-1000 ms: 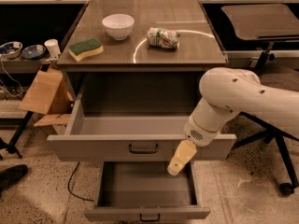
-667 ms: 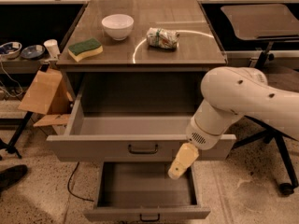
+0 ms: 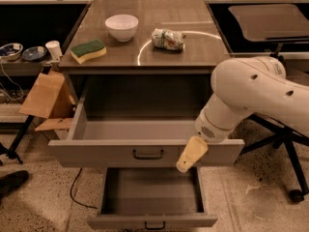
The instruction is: Open top drawer
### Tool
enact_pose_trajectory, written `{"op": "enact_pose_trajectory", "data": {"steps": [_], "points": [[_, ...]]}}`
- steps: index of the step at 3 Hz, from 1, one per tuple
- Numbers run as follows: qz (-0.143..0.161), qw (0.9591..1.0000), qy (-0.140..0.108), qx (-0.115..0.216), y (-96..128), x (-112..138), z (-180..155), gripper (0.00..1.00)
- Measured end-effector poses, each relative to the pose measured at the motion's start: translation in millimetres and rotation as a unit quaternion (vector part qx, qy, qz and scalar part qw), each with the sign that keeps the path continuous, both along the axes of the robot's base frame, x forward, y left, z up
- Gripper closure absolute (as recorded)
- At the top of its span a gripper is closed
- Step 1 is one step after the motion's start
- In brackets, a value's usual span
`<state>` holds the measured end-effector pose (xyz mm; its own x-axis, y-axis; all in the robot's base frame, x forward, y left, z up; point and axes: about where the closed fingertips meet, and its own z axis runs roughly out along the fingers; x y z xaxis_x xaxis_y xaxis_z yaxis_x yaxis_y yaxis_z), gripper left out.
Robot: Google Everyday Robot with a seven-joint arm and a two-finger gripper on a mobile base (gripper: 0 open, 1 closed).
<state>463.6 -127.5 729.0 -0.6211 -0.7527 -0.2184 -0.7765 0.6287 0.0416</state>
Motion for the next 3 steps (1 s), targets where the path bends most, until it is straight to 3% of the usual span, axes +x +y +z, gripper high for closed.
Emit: {"op": "enact_pose_trajectory", "data": {"steps": [1,3], "points": [[-0.008,0.9993,-0.034,-0.009,-7.4,27.7,3.8,0.0],[-0.034,0.9929,-0.112,-0.025,-23.4,77.9,2.7,0.41]]}}
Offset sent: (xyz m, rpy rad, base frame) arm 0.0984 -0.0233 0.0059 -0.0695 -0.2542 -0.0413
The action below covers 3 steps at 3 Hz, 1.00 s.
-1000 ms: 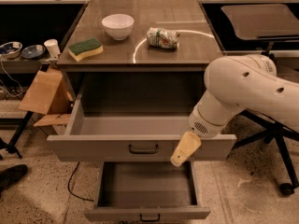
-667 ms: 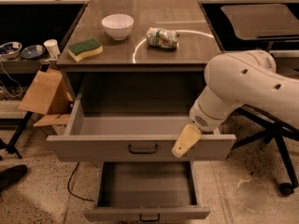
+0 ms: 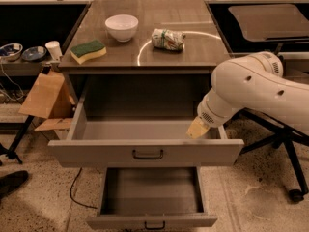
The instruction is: Open top drawer
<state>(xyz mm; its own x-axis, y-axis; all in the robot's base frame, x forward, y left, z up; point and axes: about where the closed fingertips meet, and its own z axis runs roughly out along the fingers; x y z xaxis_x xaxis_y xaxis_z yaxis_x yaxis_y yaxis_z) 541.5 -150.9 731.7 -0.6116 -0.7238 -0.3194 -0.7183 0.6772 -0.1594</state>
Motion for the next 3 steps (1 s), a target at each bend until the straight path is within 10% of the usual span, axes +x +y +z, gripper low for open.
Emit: {"op": "enact_pose_trajectory", "data": {"steps": [2,3], "points": [[-0.027,0.9989,-0.038,0.006,-4.3,20.8,-16.9,0.92],[-0.022,0.9994,-0.024,0.007,-1.8,21.1,-26.8,0.79]]}}
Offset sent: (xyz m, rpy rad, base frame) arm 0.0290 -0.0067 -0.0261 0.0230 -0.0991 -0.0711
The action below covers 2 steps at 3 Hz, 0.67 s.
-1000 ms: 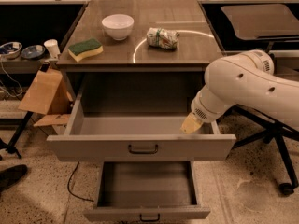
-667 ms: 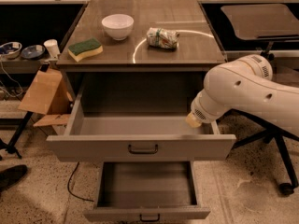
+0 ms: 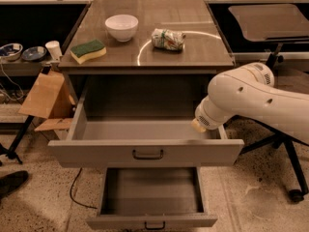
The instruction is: Open top drawer
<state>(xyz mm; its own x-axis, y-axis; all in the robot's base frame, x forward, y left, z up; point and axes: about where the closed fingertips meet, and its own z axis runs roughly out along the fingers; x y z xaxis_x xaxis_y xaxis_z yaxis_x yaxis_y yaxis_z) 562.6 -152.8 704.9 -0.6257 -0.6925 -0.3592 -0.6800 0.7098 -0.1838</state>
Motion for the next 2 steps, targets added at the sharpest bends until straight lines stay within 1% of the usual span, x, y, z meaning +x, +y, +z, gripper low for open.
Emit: {"op": "enact_pose_trajectory", "data": {"steps": [1,2], "points": [[-0.004,0.9999,0.015,0.007,-0.3,-10.7,-13.6,0.56],[-0.011,0.9996,0.024,0.011,-1.1,-29.6,-23.8,0.25]]}}
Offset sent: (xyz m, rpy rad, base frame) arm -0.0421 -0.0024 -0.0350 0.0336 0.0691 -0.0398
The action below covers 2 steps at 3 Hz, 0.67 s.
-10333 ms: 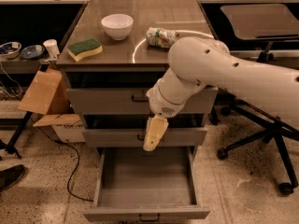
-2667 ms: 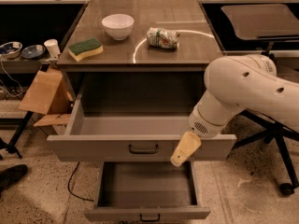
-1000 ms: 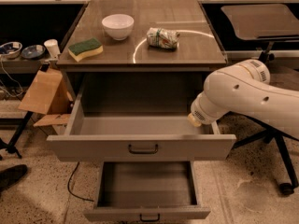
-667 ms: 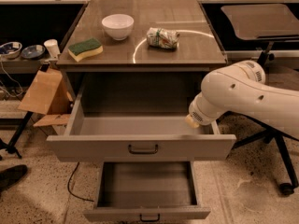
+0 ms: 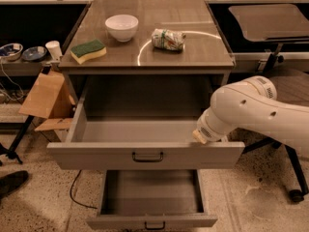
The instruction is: Open top drawer
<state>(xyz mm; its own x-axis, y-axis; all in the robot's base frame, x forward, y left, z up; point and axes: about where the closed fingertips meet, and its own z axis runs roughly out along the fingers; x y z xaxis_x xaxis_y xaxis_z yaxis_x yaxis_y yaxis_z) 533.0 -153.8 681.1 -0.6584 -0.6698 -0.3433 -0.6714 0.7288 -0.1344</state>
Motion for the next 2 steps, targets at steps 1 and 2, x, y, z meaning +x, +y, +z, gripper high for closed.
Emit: {"op": "enact_pose_trajectory", "data": {"steps": [1,2], "points": [[0.0,1.0,0.001,0.0,0.2,-0.1,-0.2,0.02],[-0.002,0.9999,0.008,-0.01,-1.4,-21.1,2.3,0.0]]}}
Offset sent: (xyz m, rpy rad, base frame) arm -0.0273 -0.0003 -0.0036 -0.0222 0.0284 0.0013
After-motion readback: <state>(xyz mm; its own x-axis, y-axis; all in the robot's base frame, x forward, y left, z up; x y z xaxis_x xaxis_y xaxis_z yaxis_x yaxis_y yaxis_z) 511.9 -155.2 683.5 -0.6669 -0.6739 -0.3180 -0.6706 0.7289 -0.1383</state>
